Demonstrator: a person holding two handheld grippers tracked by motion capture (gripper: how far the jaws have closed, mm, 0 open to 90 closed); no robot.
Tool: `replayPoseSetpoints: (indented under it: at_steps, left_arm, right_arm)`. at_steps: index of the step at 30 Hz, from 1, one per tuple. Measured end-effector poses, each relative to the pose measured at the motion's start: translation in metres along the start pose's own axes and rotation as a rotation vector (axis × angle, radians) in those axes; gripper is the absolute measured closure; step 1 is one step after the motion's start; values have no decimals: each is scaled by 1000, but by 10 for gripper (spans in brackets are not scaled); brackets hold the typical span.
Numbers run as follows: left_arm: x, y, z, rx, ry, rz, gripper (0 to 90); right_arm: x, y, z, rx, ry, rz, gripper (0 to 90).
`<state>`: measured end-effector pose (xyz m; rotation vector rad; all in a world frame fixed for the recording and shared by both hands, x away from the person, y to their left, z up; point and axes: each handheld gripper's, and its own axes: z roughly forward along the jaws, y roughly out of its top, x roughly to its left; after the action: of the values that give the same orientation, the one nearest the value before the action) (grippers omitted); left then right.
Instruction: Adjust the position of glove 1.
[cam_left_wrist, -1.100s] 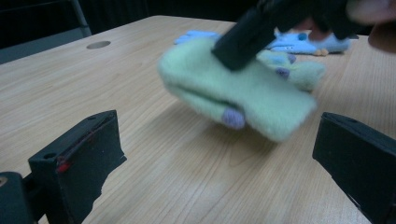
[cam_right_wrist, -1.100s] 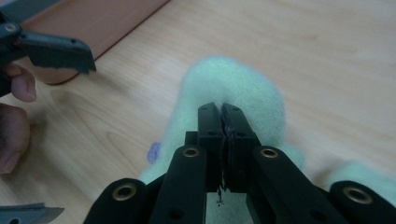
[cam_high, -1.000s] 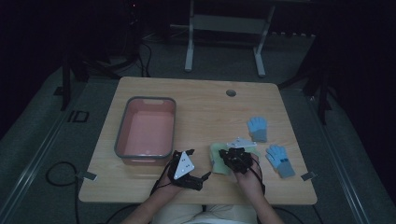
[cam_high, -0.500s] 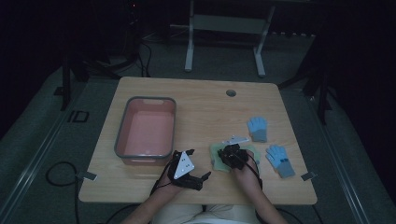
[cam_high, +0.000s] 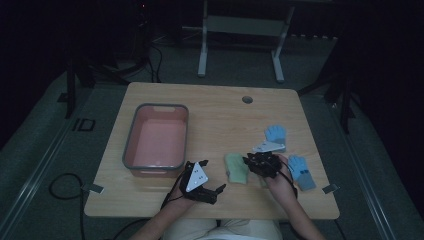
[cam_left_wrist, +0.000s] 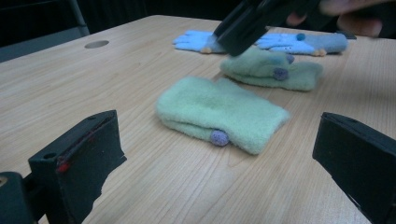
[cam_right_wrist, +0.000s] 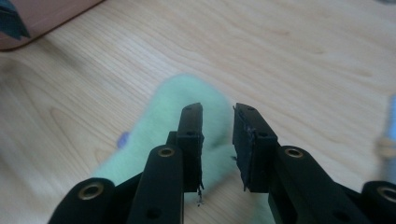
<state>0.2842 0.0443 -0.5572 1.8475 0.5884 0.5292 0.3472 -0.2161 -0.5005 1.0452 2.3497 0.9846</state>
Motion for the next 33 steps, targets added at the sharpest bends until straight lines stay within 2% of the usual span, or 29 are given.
replayPoseSetpoints:
  at_steps: [4,5,7,12,15,18,25,29,33]
  left_arm:
    - [0,0,0,0,0,-3,11]
    - [0,0,0,1,0,-3,11]
    - [0,0,0,0,1,-4,11]
    - [0,0,0,1,1,-7,11]
    - [0,0,0,2,1,-5,11]
    - [0,0,0,1,1,-5,11]
    - [0,0,0,0,3,-3,11]
    - [0,0,0,-1,1,-5,11]
    - [0,0,0,-1,1,-5,11]
  right_arm:
    - [-14,-5,-14,-19,0,1,725]
    - [-23,-10,-20,-17,-12,-2,726]
    - [-31,-17,-25,-19,-8,2,725]
    - [-46,-34,-30,-1,-7,1,725]
    - [-52,-44,-29,11,-20,35,718]
    - [-54,-53,-25,22,-15,57,707]
    - [-51,-65,-10,68,-23,63,682]
    - [-52,-67,-8,63,-29,75,657]
    - [-49,-69,-6,61,-45,66,706]
